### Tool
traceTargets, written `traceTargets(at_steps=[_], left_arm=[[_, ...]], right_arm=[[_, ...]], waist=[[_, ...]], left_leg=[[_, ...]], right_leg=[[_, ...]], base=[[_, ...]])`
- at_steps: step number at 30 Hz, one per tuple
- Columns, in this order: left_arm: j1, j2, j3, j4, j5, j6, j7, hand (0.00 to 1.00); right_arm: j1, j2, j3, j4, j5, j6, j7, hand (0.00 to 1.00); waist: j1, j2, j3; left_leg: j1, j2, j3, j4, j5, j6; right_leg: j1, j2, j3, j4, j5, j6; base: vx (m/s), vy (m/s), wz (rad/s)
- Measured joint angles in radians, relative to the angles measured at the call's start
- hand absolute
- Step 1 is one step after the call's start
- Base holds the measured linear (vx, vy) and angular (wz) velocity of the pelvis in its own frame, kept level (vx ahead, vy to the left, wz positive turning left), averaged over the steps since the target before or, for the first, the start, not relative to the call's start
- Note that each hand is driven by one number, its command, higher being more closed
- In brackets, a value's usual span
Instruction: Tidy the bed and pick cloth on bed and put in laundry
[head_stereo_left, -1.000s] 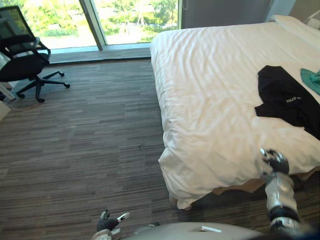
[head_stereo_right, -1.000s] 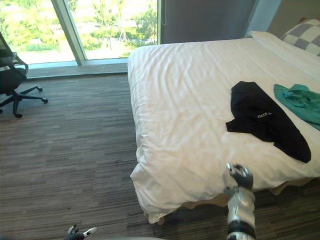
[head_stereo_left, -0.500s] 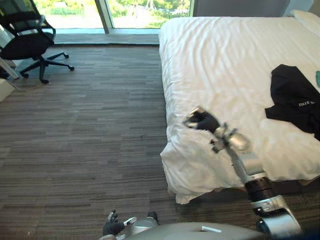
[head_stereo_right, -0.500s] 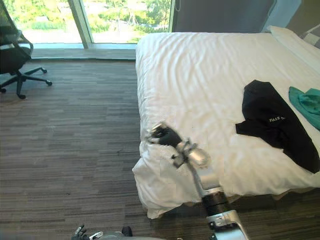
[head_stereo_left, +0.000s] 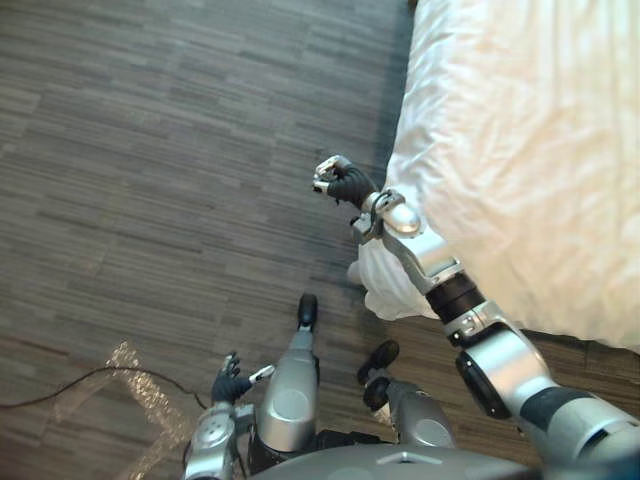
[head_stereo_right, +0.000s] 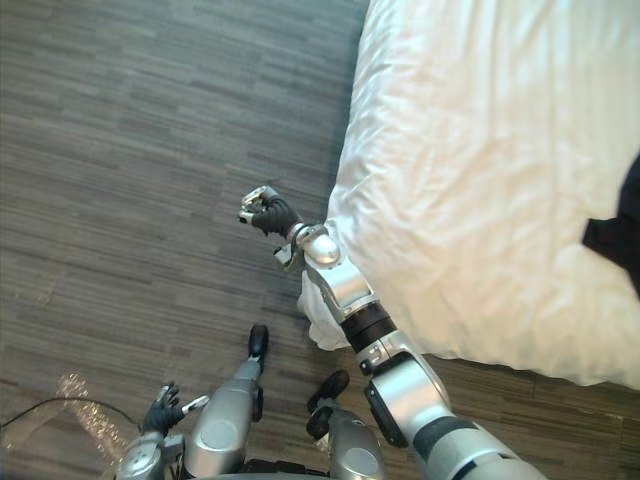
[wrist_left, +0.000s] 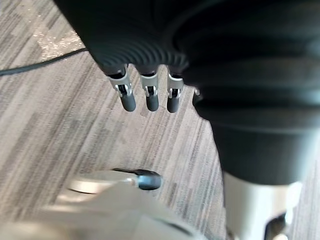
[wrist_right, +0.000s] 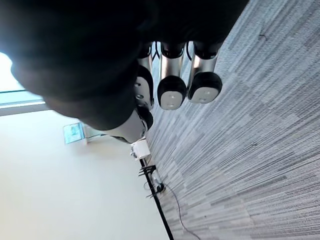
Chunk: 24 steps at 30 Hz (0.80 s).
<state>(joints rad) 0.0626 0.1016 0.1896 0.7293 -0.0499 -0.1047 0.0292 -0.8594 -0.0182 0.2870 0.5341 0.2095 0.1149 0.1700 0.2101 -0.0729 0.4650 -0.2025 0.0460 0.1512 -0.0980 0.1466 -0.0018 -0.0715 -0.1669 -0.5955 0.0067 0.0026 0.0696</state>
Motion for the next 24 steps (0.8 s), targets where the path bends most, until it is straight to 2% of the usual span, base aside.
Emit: traceTargets(at_steps=[2,5,8,11,12,14,16,17,20,24], left_arm=[[-0.093,-0.001,-0.021,0.001,-0.015,0.043,0.001,0.0],[-0.184,-0.023,-0.047,0.003,-0.031,0.073,-0.001,0.0],[-0.241,-0.045,-0.082,0.029,-0.054,0.08,-0.002,0.0],[-0.318,-0.063,-0.115,0.091,-0.098,0.102,-0.001,0.0],[-0.351,-0.081,-0.116,0.118,-0.12,0.108,0.0,0.0],[-0.371,-0.091,-0.123,0.121,-0.137,0.12,0.0,0.0],[-0.41,-0.096,-0.15,0.141,-0.139,0.123,0.0,0.0],[-0.44,-0.099,-0.157,0.157,-0.158,0.129,-0.001,0.0],[-0.505,-0.09,-0.156,0.16,-0.181,0.162,0.001,0.0],[-0.548,-0.087,-0.147,0.162,-0.216,0.211,0.003,0.0]], right_arm=[[-0.055,-0.014,-0.021,0.035,-0.012,0.013,-0.031,1.0],[-0.086,-0.048,-0.062,0.094,-0.019,0.032,-0.069,1.0],[-0.087,-0.084,-0.111,0.166,-0.039,0.052,-0.091,1.0],[-0.083,-0.144,-0.141,0.274,-0.039,0.098,-0.098,1.0],[-0.07,-0.163,-0.154,0.325,-0.038,0.12,-0.11,1.0],[-0.059,-0.168,-0.161,0.354,-0.034,0.122,-0.122,1.0],[-0.042,-0.153,-0.161,0.385,-0.03,0.119,-0.127,1.0],[-0.046,-0.153,-0.164,0.41,-0.016,0.111,-0.126,1.0],[-0.045,-0.152,-0.198,0.426,0.046,0.068,-0.115,1.0],[-0.038,-0.152,-0.22,0.444,0.105,0.023,-0.087,1.0]], waist=[[-0.003,0.024,0.014],[-0.004,0.057,0.033],[-0.003,0.084,0.047],[-0.003,0.115,0.059],[-0.004,0.138,0.064],[-0.014,0.155,0.064],[-0.024,0.177,0.065],[-0.029,0.196,0.065],[-0.035,0.204,0.063],[-0.062,0.204,0.063]], left_leg=[[-0.055,-0.002,-0.001,0.0,0.013,0.007],[-0.106,-0.009,0.002,0.001,0.024,0.012],[-0.143,-0.014,0.008,0.001,0.032,0.015],[-0.205,-0.017,0.017,0.031,0.033,0.015],[-0.218,-0.018,0.034,0.033,0.033,0.015],[-0.232,-0.018,0.035,0.037,0.034,0.013],[-0.25,-0.018,0.034,0.05,0.034,0.012],[-0.257,-0.019,0.033,0.051,0.034,0.012],[-0.279,-0.021,0.03,0.049,0.038,0.007],[-0.289,-0.035,0.028,0.047,0.039,0.008]], right_leg=[[-0.054,0.0,0.0,-0.008,0.016,-0.002],[-0.108,-0.008,0.005,-0.007,0.027,-0.001],[-0.152,-0.014,0.016,-0.003,0.035,0.0],[-0.222,-0.029,0.041,0.024,0.036,0.0],[-0.253,-0.033,0.064,0.04,0.036,0.0],[-0.279,-0.043,0.079,0.057,0.035,-0.001],[-0.307,-0.046,0.095,0.079,0.033,-0.003],[-0.321,-0.049,0.099,0.092,0.03,-0.006],[-0.373,-0.066,0.117,0.145,0.011,-0.006],[-0.401,-0.086,0.124,0.189,0.0,-0.003]], base=[[0.02,0.033,0.0],[0.04,0.042,-0.02],[0.06,0.041,-0.07],[0.05,0.028,-0.19],[0.03,0.023,-0.29],[0.02,0.035,-0.27],[0.0,0.025,-0.17],[-0.02,0.023,-0.06],[-0.04,0.046,-0.05],[-0.03,0.061,0.07]])
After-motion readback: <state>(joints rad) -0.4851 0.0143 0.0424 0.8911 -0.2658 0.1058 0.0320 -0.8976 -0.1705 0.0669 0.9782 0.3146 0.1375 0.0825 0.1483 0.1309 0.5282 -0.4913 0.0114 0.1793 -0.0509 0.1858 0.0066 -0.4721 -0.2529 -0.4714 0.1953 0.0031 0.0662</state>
